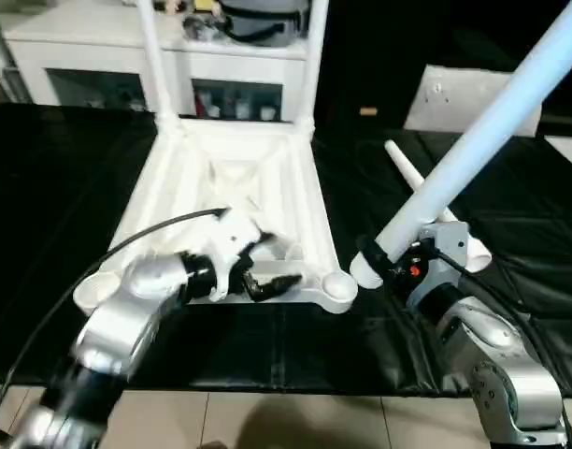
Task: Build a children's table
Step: Move to table
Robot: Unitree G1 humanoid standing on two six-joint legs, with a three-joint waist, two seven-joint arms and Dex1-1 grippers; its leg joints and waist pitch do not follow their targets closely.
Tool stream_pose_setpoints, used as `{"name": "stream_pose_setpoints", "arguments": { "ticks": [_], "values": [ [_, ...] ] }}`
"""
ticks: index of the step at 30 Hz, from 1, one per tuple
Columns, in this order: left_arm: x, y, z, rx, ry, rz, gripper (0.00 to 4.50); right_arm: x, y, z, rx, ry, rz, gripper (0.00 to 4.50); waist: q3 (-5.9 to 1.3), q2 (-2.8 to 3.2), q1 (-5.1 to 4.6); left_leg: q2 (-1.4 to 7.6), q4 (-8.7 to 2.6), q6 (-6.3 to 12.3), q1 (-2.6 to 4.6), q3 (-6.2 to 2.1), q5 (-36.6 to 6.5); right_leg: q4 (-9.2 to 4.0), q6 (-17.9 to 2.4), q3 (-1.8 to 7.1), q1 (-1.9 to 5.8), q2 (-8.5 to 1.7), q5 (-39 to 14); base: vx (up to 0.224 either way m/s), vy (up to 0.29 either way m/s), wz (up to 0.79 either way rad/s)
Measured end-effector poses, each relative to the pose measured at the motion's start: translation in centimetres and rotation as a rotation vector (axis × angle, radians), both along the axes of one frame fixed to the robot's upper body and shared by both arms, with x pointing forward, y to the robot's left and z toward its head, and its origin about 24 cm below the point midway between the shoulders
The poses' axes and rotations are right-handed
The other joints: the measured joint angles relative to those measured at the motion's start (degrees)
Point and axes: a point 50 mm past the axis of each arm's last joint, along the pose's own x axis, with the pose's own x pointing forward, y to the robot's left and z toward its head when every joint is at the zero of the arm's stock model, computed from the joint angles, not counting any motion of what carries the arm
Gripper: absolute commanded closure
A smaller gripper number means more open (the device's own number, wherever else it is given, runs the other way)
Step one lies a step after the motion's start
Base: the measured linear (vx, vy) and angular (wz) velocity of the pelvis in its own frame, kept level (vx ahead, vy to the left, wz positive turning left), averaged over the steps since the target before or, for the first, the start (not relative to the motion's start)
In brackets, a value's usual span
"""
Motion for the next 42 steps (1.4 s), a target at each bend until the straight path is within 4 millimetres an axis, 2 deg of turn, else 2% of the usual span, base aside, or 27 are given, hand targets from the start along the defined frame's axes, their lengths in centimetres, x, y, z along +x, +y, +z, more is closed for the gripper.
{"name": "stream_pose_setpoints", "arguments": {
  "ticks": [3,4,9,10,14,21,29,31,42],
  "values": [
    [0.6,-0.6,-0.5,0.039,0.026,-0.077,0.76,0.0,-0.2,-0.3,-0.003,0.01,0.005,2.59,0.0,0.03,0.31,0.16,-0.09,0.14,-0.34,0.38,0.1,0.06,0.0,0.13,-0.55,0.0,0.0,0.0,0.0,0.0],
    [0.7,-0.7,-0.5,0.042,0.028,-0.086,0.93,0.0,-0.2,-0.4,-0.003,0.013,0.003,2.59,0.01,0.09,0.36,0.21,-0.1,0.15,-0.35,0.49,0.1,0.07,0.0,0.15,-0.59,0.0,0.0,0.0,0.0,0.0],
    [1.1,-0.9,-1.3,0.096,0.06,-0.126,1.17,0.0,-0.3,-0.1,-0.017,-0.027,-0.007,2.59,0.06,0.37,0.47,0.31,-0.18,0.15,-0.17,0.86,0.1,0.06,0.0,0.4,-0.62,0.02,0.1,0.0,0.0,0.0],
    [1.1,-1.0,-1.5,0.102,0.071,-0.13,1.36,-0.1,-0.3,-0.3,-0.018,-0.024,-0.009,2.59,0.07,0.42,0.46,0.32,-0.18,0.15,-0.13,0.91,0.1,0.06,-0.1,0.44,-0.61,0.02,0.1,0.0,0.0,0.0],
    [1.5,-0.7,-2.2,0.138,0.108,-0.12,1.59,-0.4,-0.3,-0.6,-0.015,-0.012,-0.007,2.59,0.35,0.98,0.49,0.35,-0.18,0.15,-0.1,1.04,0.1,0.07,-0.3,0.53,-0.62,0.02,0.2,0.0,0.0,0.0],
    [2.6,-0.5,-2.3,0.177,0.119,-0.109,2.15,-0.4,-0.3,-0.7,-0.007,-0.004,-0.004,2.59,0.41,1.41,1.25,0.41,-0.18,0.16,-0.08,1.21,0.1,0.05,-0.4,0.62,-0.66,0.02,0.3,0.0,0.0,0.0],
    [3.0,-0.3,-2.4,0.191,0.147,-0.142,2.6,-1.0,0.2,-0.8,-0.007,0.0,0.022,2.59,0.45,1.52,1.7,0.47,-0.2,0.17,-0.11,1.32,0.1,0.02,-0.4,0.67,-0.72,0.02,0.3,0.0,0.0,0.0],
    [2.9,-0.4,-2.3,0.194,0.144,-0.166,2.89,-1.1,0.3,-0.8,-0.006,0.0,0.028,2.59,0.45,1.53,1.69,0.47,-0.2,0.16,-0.1,1.33,0.1,0.02,-0.4,0.68,-0.72,0.02,0.3,0.0,0.0,0.0],
    [3.0,-0.8,-2.4,0.215,0.142,-0.227,3.83,-1.1,0.4,-0.7,-0.006,-0.001,0.033,2.59,0.48,1.66,1.69,0.48,-0.34,0.16,-0.09,1.37,0.1,-0.01,-0.4,0.71,-0.78,0.02,0.3,0.0,0.0,0.0]
  ]
}}
